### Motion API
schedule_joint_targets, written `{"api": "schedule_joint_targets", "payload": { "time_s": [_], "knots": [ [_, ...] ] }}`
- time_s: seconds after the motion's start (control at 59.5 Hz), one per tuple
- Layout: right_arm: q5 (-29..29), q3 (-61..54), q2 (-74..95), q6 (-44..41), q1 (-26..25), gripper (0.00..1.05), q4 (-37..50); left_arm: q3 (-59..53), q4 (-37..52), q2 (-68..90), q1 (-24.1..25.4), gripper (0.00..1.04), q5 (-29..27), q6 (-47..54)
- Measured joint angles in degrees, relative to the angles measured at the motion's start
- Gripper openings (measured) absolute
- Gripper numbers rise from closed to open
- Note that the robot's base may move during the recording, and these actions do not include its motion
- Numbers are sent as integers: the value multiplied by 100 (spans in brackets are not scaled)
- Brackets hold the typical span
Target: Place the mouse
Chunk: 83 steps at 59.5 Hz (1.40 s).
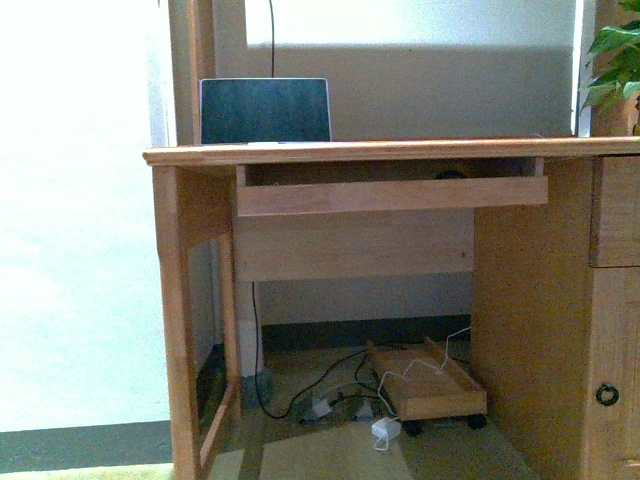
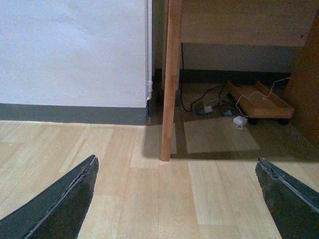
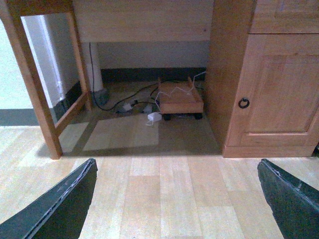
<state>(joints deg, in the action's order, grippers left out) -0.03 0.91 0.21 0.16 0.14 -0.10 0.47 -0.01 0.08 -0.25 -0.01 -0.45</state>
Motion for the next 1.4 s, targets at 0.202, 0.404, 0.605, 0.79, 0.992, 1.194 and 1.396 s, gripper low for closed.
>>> {"api": "schedule_joint_targets", "payload": {
  "time_s": [0.202, 0.404, 0.605, 0.79, 0.992, 1.194, 1.396],
  "knots": [
    [0, 0, 0, 0, -2, 97, 0, 0, 0, 0, 0, 97, 0, 0],
    [-2, 0, 0, 0, -2, 97, 0, 0, 0, 2, 0, 97, 0, 0],
    [0, 0, 0, 0, -2, 97, 0, 0, 0, 0, 0, 97, 2, 0],
    [0, 0, 0, 0, -2, 97, 0, 0, 0, 0, 0, 97, 0, 0],
    [0, 0, 0, 0, -2, 97, 0, 0, 0, 0, 0, 97, 0, 0],
    [4, 0, -2, 0, -2, 97, -2, 0, -2, 2, 0, 97, 2, 2],
    [-2, 0, -2, -4, -2, 97, -2, 0, -2, 0, 0, 97, 0, 0]
  ]
}}
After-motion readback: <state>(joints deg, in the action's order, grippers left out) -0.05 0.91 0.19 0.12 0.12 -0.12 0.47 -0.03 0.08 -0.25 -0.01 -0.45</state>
